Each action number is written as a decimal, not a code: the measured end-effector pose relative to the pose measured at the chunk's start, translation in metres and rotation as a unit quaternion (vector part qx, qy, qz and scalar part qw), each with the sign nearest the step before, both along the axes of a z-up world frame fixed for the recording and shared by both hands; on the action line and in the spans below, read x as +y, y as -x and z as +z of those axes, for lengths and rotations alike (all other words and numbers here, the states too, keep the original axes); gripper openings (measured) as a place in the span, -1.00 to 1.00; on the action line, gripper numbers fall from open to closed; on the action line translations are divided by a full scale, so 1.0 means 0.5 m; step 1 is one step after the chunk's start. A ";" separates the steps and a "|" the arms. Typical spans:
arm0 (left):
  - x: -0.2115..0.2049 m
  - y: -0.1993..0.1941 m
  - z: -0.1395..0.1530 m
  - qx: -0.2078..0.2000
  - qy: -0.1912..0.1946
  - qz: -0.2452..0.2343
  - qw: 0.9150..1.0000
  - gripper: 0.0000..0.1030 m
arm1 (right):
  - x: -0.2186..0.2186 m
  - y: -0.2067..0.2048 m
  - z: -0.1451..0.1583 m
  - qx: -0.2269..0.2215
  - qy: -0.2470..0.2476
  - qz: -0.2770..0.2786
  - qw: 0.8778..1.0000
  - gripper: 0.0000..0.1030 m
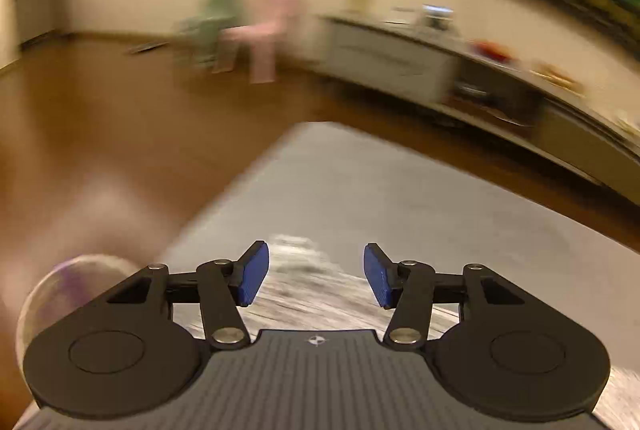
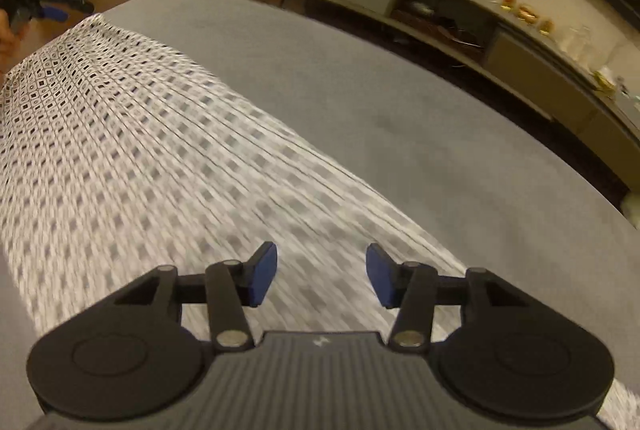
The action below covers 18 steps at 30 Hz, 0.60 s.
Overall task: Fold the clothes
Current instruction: 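Sweep both open grippers across the shirt body again to smooth it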
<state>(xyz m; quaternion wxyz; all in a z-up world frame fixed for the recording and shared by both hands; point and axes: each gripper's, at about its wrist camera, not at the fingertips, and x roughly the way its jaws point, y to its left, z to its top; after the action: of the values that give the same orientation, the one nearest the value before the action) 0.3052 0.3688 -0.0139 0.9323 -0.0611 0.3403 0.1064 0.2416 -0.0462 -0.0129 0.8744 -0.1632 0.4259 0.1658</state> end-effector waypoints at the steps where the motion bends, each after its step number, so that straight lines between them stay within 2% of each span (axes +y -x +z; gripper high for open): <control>1: -0.036 0.007 0.010 0.000 -0.001 -0.039 0.999 0.11 | -0.036 0.021 0.002 -0.001 0.001 -0.009 1.000 0.01; 3: -0.118 0.032 -0.018 0.032 -0.032 -0.107 0.993 0.11 | -0.109 0.059 -0.006 0.011 0.004 -0.030 0.999 0.01; 5: -0.170 0.050 -0.057 0.069 -0.074 -0.131 0.986 0.11 | -0.195 0.103 -0.032 0.026 0.006 -0.062 0.998 0.01; 7: -0.181 0.068 -0.081 0.080 -0.093 -0.115 0.986 0.13 | -0.279 0.144 -0.045 0.023 -0.009 -0.090 0.996 0.10; 10: -0.159 0.097 -0.076 0.082 -0.056 -0.066 0.993 0.13 | -0.394 0.182 -0.044 0.030 -0.031 -0.142 0.989 0.12; 11: -0.158 0.119 -0.065 0.074 -0.052 -0.057 0.994 0.06 | -0.420 0.193 -0.041 0.027 -0.033 -0.155 0.987 0.10; 13: -0.157 0.162 -0.045 0.059 -0.045 -0.040 0.996 0.06 | -0.478 0.206 -0.019 0.006 -0.054 -0.182 0.982 0.10; 15: -0.159 0.196 -0.030 0.048 -0.042 -0.035 0.997 0.09 | -0.539 0.236 -0.007 -0.010 -0.078 -0.206 0.975 0.10; 18: -0.135 0.218 -0.049 0.069 -0.054 -0.001 0.996 0.09 | -0.618 0.265 -0.040 0.000 -0.073 -0.240 0.968 0.08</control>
<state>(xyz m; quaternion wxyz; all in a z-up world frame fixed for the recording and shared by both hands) 0.1960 0.3015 -0.0384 0.9086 -0.0033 0.3976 0.1278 0.1093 -0.3551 -0.0327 0.8983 0.0079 0.4390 -0.0188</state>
